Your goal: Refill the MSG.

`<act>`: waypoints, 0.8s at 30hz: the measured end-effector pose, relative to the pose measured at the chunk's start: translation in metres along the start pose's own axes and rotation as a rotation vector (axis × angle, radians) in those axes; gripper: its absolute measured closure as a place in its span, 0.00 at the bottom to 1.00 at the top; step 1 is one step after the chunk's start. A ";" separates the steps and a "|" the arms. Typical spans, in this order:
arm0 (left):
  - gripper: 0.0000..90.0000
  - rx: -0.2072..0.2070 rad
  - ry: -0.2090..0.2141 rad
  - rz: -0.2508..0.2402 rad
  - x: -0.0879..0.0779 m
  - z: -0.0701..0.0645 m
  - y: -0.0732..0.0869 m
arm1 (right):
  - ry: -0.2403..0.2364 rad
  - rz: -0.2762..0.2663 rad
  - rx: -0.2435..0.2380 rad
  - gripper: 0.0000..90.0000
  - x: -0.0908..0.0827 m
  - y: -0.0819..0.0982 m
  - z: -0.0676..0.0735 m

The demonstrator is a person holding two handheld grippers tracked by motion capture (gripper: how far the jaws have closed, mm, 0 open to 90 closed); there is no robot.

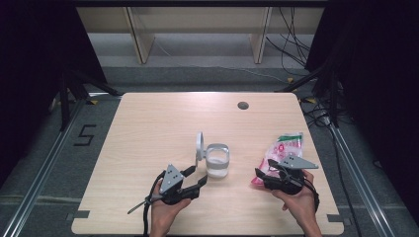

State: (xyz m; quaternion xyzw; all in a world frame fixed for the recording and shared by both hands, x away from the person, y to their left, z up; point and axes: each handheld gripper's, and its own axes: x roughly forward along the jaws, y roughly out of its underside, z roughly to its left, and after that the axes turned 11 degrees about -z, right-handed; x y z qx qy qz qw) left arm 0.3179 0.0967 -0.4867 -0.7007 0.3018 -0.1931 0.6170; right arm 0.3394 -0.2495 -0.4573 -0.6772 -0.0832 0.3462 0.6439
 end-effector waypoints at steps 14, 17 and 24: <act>0.47 -0.002 -0.026 -0.008 -0.005 0.009 -0.004 | -0.060 0.020 -0.029 0.43 0.002 0.009 0.011; 0.47 0.020 -0.020 -0.009 -0.005 0.013 -0.005 | -0.059 0.028 -0.013 0.43 0.002 0.010 0.013; 0.47 0.009 -0.030 -0.023 -0.007 0.018 -0.007 | -0.084 0.032 -0.029 0.43 0.003 0.014 0.014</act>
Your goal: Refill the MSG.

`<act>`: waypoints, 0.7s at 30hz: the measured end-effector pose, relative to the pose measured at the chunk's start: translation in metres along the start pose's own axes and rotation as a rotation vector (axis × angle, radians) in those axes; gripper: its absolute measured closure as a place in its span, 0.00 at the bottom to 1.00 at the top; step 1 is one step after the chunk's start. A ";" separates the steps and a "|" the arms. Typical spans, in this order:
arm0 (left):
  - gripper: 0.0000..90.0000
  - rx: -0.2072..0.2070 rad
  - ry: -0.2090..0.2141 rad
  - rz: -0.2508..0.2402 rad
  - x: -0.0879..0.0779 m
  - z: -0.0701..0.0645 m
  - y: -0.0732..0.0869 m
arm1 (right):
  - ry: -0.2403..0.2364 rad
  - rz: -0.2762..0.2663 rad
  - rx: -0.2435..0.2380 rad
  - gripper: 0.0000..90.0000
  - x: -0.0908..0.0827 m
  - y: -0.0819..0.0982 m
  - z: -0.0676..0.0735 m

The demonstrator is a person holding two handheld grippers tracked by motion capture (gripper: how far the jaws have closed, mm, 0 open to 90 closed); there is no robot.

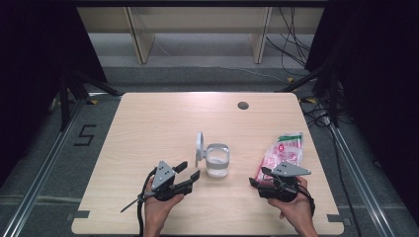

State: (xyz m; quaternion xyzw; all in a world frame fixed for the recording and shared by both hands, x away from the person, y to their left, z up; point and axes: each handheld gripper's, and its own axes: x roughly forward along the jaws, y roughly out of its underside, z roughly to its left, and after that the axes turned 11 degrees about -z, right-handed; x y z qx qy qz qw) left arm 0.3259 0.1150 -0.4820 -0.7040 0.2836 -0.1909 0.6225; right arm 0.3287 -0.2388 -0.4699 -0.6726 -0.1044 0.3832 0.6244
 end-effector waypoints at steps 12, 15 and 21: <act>0.47 0.023 -0.032 0.009 -0.001 0.007 -0.007 | -0.013 0.021 0.009 0.39 -0.001 0.006 0.007; 0.47 0.023 -0.028 0.005 0.001 0.009 -0.008 | -0.024 0.009 -0.029 0.38 0.000 0.007 0.007; 0.47 0.019 -0.051 0.011 0.001 0.011 -0.010 | -0.037 0.027 -0.033 0.38 0.000 0.008 0.011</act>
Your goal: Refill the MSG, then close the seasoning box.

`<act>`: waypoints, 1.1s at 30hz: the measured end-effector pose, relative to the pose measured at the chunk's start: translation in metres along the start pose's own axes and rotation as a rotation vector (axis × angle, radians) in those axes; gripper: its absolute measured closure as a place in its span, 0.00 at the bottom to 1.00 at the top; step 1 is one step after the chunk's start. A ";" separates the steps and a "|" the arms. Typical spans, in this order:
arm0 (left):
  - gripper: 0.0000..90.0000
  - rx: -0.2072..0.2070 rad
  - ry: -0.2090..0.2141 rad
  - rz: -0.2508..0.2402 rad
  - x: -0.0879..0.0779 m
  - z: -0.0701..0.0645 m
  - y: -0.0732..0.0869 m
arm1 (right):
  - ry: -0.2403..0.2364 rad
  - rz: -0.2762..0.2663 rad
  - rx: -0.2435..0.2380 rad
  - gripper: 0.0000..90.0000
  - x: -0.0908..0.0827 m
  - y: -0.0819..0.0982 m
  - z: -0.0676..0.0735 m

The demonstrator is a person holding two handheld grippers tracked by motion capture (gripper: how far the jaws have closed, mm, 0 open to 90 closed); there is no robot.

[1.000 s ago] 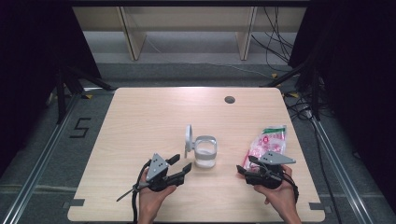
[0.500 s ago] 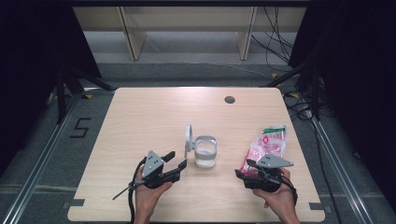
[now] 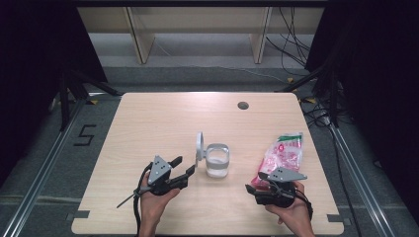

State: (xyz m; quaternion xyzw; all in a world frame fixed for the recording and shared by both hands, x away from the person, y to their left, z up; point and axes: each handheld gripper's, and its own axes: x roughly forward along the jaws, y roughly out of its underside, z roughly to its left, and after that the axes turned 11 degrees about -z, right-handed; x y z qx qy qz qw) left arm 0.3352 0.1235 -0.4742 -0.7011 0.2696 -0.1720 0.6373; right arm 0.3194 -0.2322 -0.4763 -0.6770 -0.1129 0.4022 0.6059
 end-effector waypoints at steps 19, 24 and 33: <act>0.48 0.013 -0.036 -0.006 -0.002 0.017 -0.008 | -0.024 0.004 0.020 0.38 0.001 0.001 0.003; 0.56 0.022 -0.026 -0.019 -0.001 0.016 -0.010 | -0.029 0.006 -0.001 0.38 0.002 0.001 0.004; 0.84 0.099 -0.034 -0.016 0.007 0.018 -0.012 | -0.031 0.016 -0.003 0.39 0.003 0.001 0.008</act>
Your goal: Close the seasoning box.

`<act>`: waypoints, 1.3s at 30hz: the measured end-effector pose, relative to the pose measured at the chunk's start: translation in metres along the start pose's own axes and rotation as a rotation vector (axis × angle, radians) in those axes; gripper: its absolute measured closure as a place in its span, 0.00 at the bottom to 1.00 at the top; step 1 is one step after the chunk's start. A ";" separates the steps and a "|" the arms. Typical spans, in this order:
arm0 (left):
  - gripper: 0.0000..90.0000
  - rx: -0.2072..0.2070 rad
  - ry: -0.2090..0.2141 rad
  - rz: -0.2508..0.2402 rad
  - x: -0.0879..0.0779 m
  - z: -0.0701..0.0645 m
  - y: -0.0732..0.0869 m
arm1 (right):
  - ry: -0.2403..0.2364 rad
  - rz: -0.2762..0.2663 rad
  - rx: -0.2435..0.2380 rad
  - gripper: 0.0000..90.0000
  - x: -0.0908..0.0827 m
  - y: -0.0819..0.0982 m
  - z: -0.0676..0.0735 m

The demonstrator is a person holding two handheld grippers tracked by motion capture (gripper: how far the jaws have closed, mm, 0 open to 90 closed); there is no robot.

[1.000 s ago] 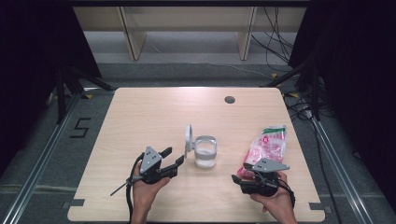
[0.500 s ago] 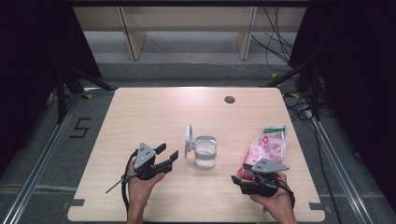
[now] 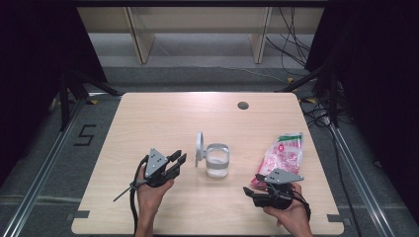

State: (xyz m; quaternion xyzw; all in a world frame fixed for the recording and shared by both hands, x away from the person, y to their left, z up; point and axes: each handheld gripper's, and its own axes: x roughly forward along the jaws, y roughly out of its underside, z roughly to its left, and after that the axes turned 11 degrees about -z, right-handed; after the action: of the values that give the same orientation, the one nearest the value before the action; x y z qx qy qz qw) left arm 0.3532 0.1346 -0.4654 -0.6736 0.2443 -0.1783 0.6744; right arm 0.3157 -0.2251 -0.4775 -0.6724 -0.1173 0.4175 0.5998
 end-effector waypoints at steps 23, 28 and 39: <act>0.99 0.048 0.074 -0.036 0.015 -0.014 -0.019 | -0.008 0.003 -0.015 0.39 0.000 0.001 -0.002; 0.99 0.045 0.072 -0.037 0.016 -0.015 -0.020 | 0.002 0.014 0.017 0.39 0.000 0.002 0.002; 0.99 0.044 0.083 -0.043 0.017 -0.020 -0.021 | -0.002 0.019 -0.007 0.39 0.000 0.002 -0.001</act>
State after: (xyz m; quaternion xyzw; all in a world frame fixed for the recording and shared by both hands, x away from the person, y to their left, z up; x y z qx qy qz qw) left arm 0.3576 0.1081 -0.4456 -0.6557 0.2533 -0.2259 0.6745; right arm 0.3158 -0.2260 -0.4791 -0.6751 -0.1129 0.4234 0.5935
